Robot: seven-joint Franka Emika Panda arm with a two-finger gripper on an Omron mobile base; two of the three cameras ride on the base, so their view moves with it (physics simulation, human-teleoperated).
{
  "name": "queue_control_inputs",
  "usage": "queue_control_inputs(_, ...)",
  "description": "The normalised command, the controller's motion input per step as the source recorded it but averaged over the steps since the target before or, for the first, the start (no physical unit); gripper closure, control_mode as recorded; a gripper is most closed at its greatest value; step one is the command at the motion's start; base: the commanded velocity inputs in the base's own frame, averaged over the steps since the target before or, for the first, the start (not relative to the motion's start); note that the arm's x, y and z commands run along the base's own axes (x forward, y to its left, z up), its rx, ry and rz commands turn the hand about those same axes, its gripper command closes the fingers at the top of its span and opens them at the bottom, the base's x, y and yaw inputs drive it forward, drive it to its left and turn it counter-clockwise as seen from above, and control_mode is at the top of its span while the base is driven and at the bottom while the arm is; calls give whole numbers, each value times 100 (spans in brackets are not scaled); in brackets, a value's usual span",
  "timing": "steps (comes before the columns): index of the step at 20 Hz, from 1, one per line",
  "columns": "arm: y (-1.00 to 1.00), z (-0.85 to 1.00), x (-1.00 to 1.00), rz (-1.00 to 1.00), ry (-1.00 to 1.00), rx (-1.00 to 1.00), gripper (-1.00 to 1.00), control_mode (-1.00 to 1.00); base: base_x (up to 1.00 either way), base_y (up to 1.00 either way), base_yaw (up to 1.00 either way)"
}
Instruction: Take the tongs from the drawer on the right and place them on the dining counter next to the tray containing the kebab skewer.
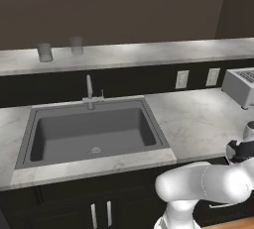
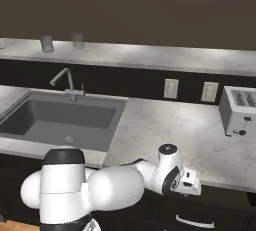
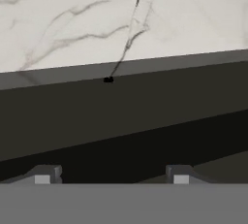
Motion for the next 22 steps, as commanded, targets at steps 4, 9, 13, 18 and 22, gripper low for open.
queue_control_inputs(4, -27, -37, -50, 0, 4, 0, -100, -100, 0, 0, 0)
queue_control_inputs(9, -23, -44, -53, 0, 3, 0, -100, -100, 0, 0, 0)
queue_control_inputs(13, -19, -49, -55, 0, 3, 0, -100, -100, 0, 0, 0)
queue_control_inputs(18, -19, -51, -60, 0, 2, 0, -100, -100, 0, 0, 0)
queue_control_inputs(22, -20, -53, -63, 0, 1, 0, -100, -100, 0, 0, 0)
